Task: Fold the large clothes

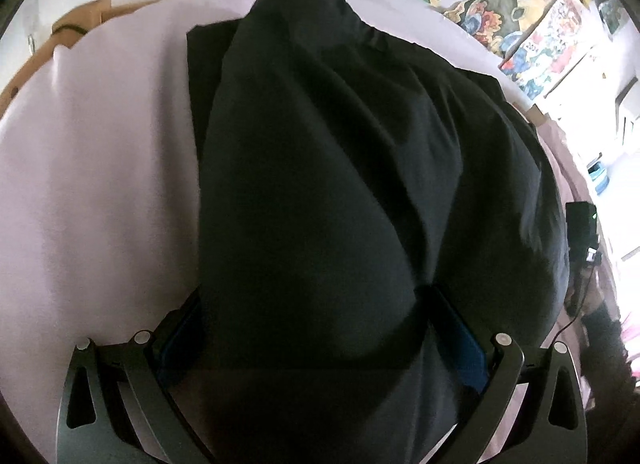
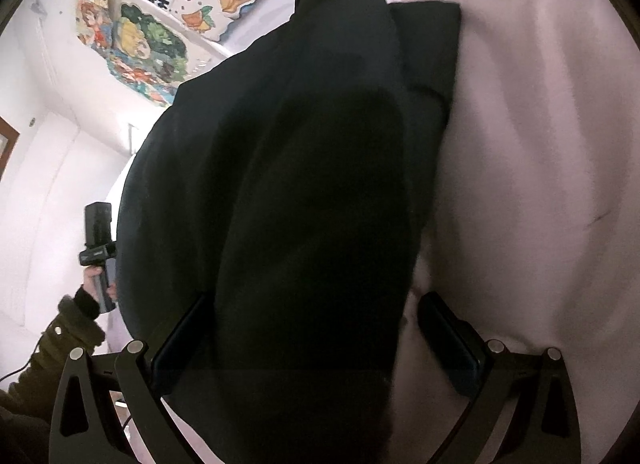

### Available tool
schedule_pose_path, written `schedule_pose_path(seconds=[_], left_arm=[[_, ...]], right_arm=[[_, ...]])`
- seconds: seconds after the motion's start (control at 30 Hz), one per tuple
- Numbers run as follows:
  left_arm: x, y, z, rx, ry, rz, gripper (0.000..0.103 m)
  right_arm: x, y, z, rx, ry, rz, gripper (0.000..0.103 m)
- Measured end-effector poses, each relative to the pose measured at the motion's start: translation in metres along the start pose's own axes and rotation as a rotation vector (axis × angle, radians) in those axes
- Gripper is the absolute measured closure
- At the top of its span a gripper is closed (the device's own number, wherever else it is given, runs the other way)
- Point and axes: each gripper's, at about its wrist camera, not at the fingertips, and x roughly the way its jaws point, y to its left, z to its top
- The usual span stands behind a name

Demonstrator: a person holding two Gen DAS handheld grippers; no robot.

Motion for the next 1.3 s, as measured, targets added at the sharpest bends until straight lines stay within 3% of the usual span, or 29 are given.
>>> schedule_pose_path(seconds=[0.17, 0.27, 0.43, 0.5, 0.6, 0.7, 0.9, 1.3], left_arm=[[0.005, -0.005, 0.004, -0.049, 0.041, -0.003, 0.001], [0.007, -0.011, 0.002, -0.068, 0.051, 0.024, 0.004], [-0.005, -0.011, -0.002, -0.137, 0.014, 0.037, 0.036], [-0.013, -0.010, -0.005, -0.152, -0.017, 0.035, 0.056], [-0.028, -0.013, -0.009, -0.145, -0.070, 0.036, 0.072], [-0.036, -0.024, -0.013, -0.115, -0.093, 0.068, 0.080], [-0.049, -0.059, -0.014, -0.079, -0.130, 0.111, 0.085], [-0.096, -0.107, -0.058, -0.012, -0.144, 0.126, 0.087]], right_arm=[[0.001, 0.004, -0.001, 0.030, -0.010, 0.003, 0.000], [0.001, 0.009, -0.004, 0.038, -0.026, -0.014, 0.009], [-0.007, 0.013, -0.012, 0.067, -0.081, -0.049, 0.034], [-0.010, 0.020, -0.013, 0.065, -0.104, -0.078, 0.049], [-0.017, 0.032, -0.017, 0.081, -0.145, -0.120, 0.063], [-0.026, 0.046, -0.021, 0.071, -0.181, -0.148, 0.072], [-0.046, 0.074, -0.030, 0.053, -0.260, -0.161, 0.080], [-0.079, 0.130, -0.071, -0.062, -0.285, -0.222, 0.081]])
